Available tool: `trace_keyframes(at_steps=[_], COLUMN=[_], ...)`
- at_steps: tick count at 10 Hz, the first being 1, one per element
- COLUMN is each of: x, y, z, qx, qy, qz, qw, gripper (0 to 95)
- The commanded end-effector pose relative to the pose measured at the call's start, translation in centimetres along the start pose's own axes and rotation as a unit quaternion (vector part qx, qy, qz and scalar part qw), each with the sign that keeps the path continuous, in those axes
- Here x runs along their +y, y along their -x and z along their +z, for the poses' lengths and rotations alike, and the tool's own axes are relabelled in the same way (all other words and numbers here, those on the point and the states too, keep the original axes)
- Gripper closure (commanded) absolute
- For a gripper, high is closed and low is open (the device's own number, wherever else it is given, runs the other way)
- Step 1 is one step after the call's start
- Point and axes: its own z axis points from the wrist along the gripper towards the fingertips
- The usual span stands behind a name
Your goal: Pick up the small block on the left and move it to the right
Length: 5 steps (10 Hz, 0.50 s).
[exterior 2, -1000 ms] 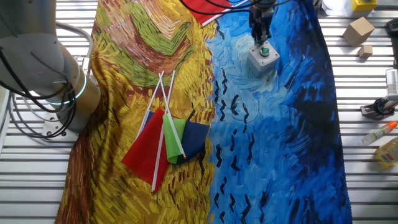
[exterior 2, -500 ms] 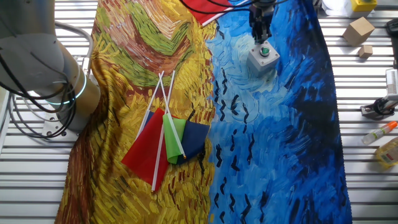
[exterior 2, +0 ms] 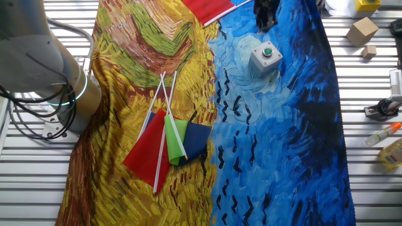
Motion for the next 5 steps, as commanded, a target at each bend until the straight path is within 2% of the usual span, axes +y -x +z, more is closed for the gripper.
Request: trace_keyframes(at_steps=[1, 2, 3, 4, 5], x=[0.4, 0.4, 0.8, 0.8, 0.8], y=[-0.2, -0.2, -0.7, -0.9, -1.0], z=[-1.4, -1.5, -3.1, -4.1, -4.4], qx=[0.008, 0.009, 0.019, 0.021, 0.025], qy=[-0.003, -0.003, -0.017, -0.017, -0.017], qz=[0.0, 0.0, 0.0, -0.008, -0.01], qw=[1.0, 1.0, 0.9997, 0.9996, 0.9995], gripper=[76.0, 76.0, 95.0, 95.0, 95.0])
